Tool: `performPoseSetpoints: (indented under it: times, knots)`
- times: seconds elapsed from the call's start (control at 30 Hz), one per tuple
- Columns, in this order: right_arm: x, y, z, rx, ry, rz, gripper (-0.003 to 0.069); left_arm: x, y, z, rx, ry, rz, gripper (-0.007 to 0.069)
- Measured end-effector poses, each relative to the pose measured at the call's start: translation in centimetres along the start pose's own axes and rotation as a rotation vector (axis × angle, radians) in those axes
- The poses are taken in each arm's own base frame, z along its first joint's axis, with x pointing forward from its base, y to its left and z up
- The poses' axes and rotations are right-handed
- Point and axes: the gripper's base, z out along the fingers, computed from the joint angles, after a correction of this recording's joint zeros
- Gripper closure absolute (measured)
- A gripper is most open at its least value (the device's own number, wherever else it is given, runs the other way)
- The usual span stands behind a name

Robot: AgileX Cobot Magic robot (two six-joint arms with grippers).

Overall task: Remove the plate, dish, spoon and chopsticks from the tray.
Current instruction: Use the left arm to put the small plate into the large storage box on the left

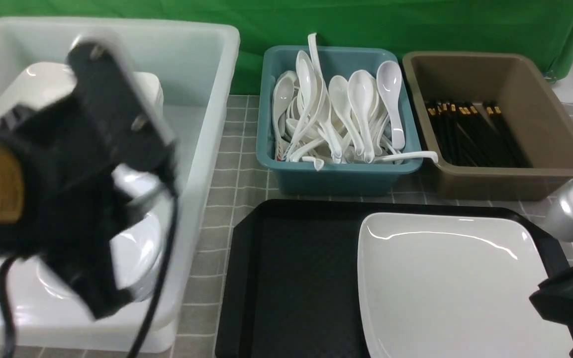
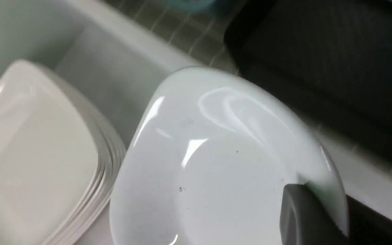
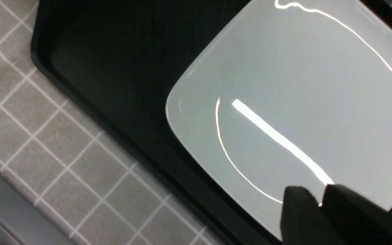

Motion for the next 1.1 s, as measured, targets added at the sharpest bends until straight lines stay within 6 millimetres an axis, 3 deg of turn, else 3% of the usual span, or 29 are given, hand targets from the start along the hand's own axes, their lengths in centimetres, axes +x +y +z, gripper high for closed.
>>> performPoseSetpoints:
  times: [0.17,0.53,0.63,0.73,0.77,0.8,0.9,1.1]
  knots:
    - [-0.3,0.0,0.0,0.003,-0.032,0.001,0.0515,3.7,-0.4,4.1,-0.009,0.086,0.01,0.0599]
    - [-0.1,0.1,0.0,-0.008,-0.015,0.012,0.0515,4.3,0.3,8.3,-0.002,0.131,-0.005,0.0568]
    - [0.0,0.2,0.0,-0.017,-0.005,0.016,0.0512,4.3,0.3,8.6,0.006,0.135,-0.001,0.05]
    - [0.0,0.2,0.0,-0.022,0.004,0.052,0.0501,4.1,0.3,8.6,-0.001,0.119,0.005,0.0349]
    - [0.0,0.2,0.0,-0.023,0.005,0.058,0.0498,4.1,0.3,8.6,-0.002,0.119,0.003,0.0349]
    - [0.1,0.2,0.0,-0.024,0.013,0.072,0.0482,3.9,0.5,8.4,-0.01,0.102,-0.005,0.026]
    - [0.2,0.2,0.0,-0.026,0.025,0.1,0.0407,3.7,0.5,7.9,-0.016,0.067,-0.044,0.0113]
    - [0.2,0.3,0.1,-0.036,0.03,0.127,0.0316,3.7,0.7,4.6,-0.031,-0.03,-0.151,-0.0006]
